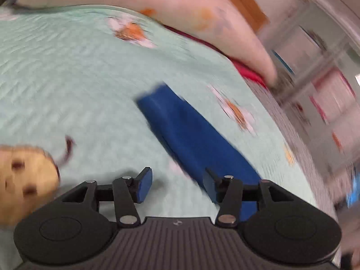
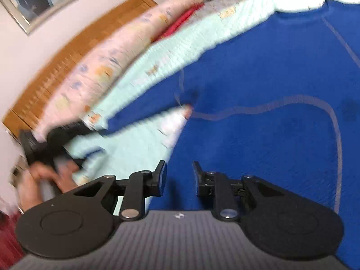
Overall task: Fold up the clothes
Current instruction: 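Grasp the blue sleeve cuff with the left gripper and lift it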
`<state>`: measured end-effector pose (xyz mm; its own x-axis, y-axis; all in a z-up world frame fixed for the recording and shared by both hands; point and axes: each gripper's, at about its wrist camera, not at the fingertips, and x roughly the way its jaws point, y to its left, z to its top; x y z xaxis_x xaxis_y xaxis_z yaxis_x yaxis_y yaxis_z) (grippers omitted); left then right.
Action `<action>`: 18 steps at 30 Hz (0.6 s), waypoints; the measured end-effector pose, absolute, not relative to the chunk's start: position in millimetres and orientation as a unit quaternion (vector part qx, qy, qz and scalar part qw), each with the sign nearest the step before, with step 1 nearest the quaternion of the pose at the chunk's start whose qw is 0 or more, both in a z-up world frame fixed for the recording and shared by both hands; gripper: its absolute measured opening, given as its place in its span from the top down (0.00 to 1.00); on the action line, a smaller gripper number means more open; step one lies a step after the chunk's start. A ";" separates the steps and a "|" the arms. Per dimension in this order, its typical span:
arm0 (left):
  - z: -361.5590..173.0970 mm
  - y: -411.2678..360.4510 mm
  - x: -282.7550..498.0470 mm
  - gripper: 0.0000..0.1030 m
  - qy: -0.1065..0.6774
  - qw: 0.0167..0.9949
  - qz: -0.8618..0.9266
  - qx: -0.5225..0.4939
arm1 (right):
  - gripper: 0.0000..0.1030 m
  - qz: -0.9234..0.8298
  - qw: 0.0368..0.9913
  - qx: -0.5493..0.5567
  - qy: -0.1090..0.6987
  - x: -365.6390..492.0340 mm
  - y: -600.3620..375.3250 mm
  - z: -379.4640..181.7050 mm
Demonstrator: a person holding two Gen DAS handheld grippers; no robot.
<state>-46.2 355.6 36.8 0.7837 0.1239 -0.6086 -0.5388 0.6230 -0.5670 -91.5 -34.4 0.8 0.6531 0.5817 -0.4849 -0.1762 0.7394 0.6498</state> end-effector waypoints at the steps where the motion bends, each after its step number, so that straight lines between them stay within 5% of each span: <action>1: 34.7 365.8 -40.1 0.47 0.263 0.856 0.201 -0.397 | 0.77 0.222 0.862 0.289 0.352 -91.6 -34.9 -2.3; 5: 25.0 395.4 -15.9 0.47 0.257 0.844 0.215 -0.418 | 0.77 0.230 0.860 0.300 0.344 -92.1 -37.0 -14.6; 12: 18.1 409.3 7.4 0.31 0.235 0.851 0.204 -0.424 | 0.77 0.244 0.854 0.318 0.331 -92.8 -40.7 -36.2; 16: 19.2 408.3 17.2 0.33 0.237 0.853 0.203 -0.418 | 0.77 0.247 0.851 0.325 0.330 -93.8 -41.2 -38.5; 18: 20.9 406.1 18.6 0.44 0.242 0.854 0.201 -0.414 | 0.77 0.248 0.851 0.326 0.330 -93.6 -41.1 -38.5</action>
<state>18.6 406.1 20.9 0.8020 0.1433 -0.5799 -0.5438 0.5768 -0.6096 -93.6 -41.1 -38.5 0.6595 0.6366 -0.3998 -0.2067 0.6649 0.7177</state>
